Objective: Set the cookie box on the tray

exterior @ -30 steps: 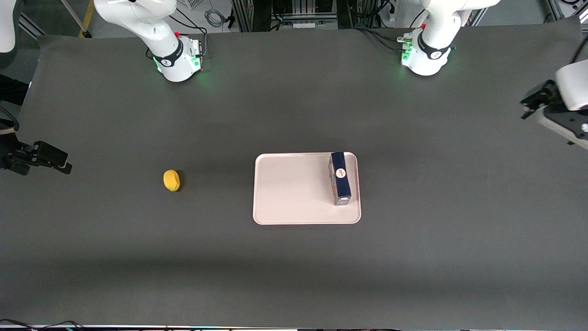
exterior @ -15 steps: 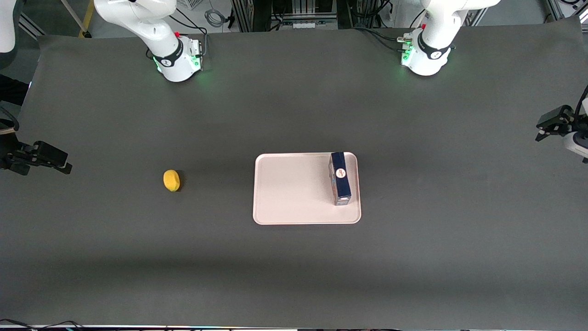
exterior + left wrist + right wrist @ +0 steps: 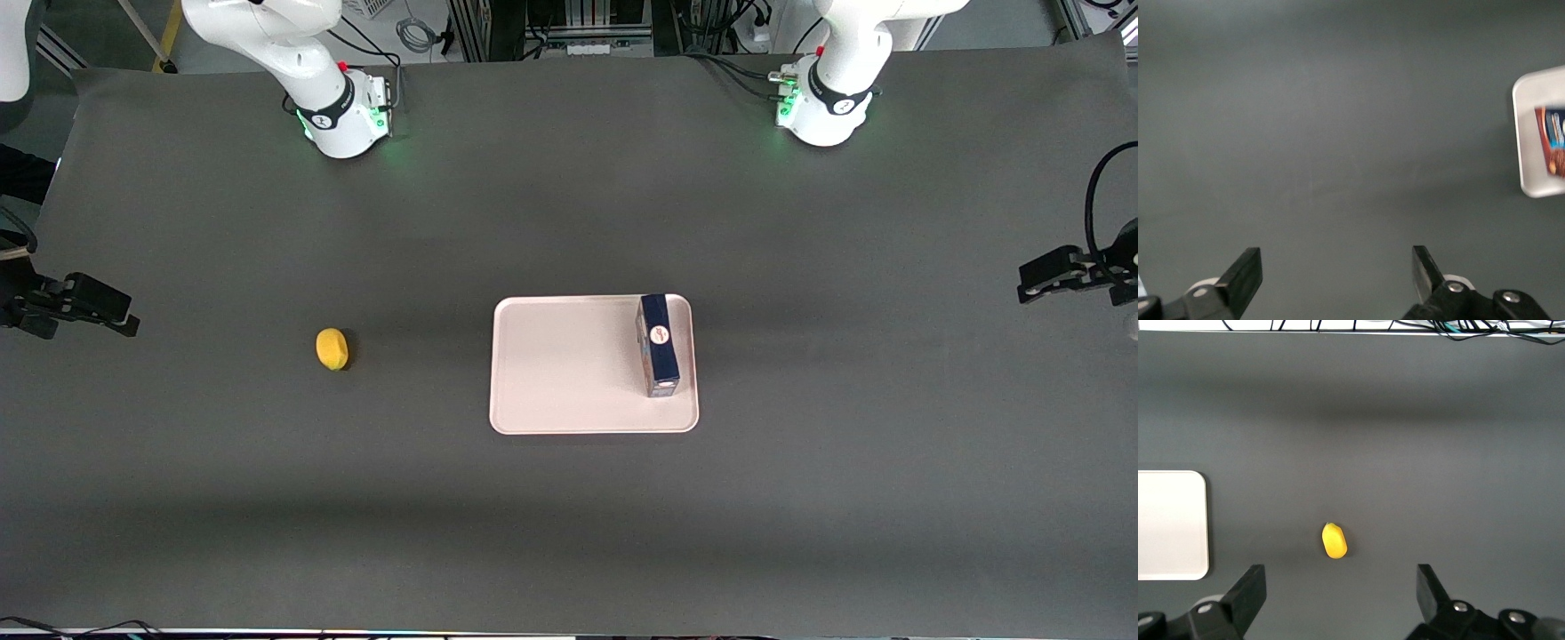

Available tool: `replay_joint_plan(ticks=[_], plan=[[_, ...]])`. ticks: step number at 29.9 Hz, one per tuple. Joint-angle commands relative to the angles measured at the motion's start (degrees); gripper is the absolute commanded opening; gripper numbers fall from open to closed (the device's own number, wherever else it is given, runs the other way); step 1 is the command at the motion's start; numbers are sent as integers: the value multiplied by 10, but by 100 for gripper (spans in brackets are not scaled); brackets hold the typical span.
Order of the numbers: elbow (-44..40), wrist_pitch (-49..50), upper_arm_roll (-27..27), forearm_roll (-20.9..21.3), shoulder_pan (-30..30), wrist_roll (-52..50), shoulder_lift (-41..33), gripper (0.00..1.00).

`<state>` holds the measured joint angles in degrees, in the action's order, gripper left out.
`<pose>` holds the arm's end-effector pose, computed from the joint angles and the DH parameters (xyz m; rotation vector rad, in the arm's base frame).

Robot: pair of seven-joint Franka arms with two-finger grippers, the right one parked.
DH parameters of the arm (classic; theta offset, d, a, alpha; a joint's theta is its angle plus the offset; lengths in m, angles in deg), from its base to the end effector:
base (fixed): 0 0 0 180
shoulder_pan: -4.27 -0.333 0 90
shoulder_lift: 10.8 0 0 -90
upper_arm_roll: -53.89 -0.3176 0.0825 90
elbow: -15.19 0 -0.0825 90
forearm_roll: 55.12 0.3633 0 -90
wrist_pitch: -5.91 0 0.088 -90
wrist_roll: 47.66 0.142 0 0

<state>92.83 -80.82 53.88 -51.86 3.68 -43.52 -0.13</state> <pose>0.5845 0.0145 0.5789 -3.0842 0.0915 0.0461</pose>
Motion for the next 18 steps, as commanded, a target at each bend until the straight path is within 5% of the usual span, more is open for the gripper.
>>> replay_joint_plan(ticks=[1,18], plan=[[8,-29,-13,-4,11,-29,5,100],[49,-74,-18,-11,13,-33,3,100]])
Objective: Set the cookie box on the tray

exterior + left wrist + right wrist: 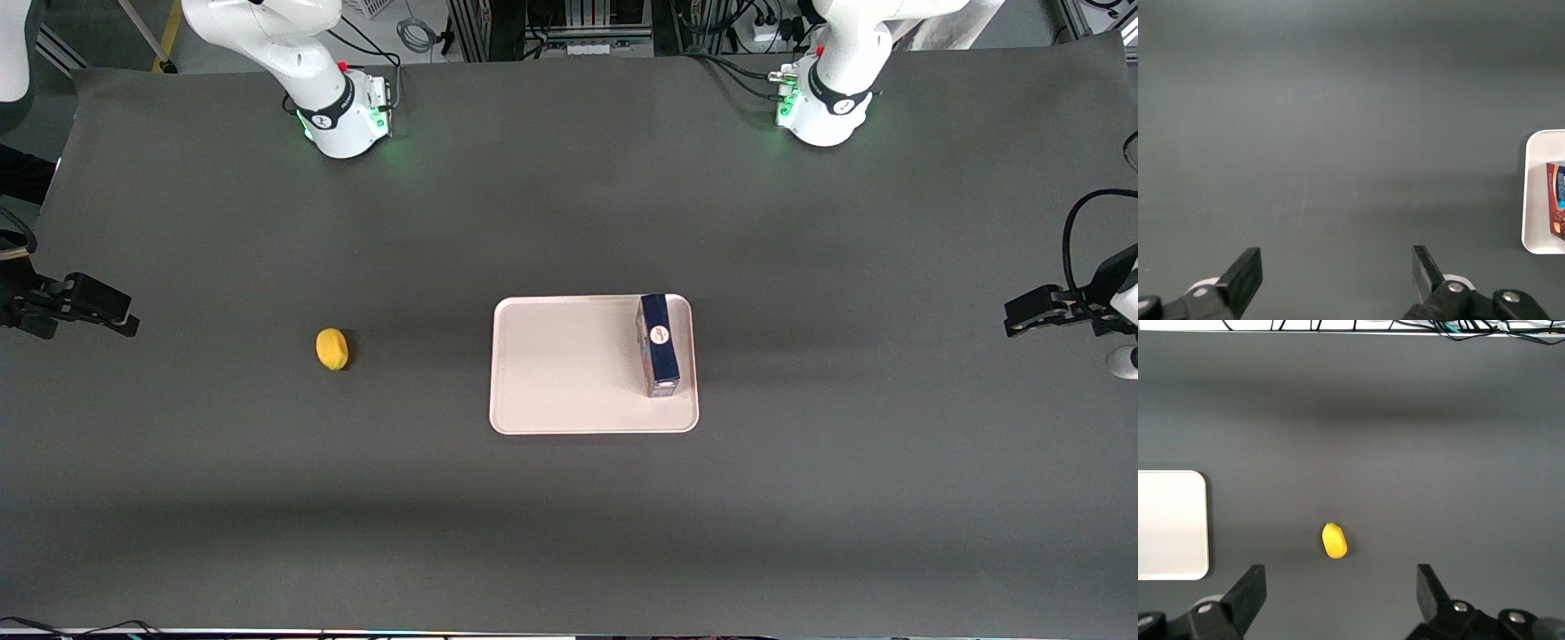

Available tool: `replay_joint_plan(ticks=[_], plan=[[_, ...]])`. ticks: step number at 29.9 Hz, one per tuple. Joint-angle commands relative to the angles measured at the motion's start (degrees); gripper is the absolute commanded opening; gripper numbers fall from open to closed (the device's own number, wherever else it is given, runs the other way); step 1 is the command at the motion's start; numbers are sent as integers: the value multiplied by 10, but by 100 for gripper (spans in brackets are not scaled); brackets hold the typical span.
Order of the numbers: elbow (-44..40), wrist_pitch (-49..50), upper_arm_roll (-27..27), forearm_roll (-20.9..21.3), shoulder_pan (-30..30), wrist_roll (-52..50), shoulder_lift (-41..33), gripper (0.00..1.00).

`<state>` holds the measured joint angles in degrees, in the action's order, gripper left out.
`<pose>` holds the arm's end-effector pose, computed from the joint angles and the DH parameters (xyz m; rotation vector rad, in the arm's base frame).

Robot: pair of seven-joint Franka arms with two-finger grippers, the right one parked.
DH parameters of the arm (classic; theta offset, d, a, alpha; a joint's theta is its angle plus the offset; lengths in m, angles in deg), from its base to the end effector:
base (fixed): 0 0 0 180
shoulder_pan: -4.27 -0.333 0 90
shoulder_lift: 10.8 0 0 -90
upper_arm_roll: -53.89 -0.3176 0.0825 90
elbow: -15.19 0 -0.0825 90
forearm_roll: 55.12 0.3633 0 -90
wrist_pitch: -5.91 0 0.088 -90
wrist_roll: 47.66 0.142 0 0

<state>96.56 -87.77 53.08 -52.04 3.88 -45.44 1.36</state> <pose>0.6034 0.0191 0.5445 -3.0847 0.0332 -0.0015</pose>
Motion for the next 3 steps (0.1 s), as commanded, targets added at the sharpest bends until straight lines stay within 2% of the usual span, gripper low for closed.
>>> replay_joint_plan(ticks=[1,3], plan=[[11,-3,-10,-9,11,-13,-13,100],[11,-1,-10,-10,11,-13,-14,100]])
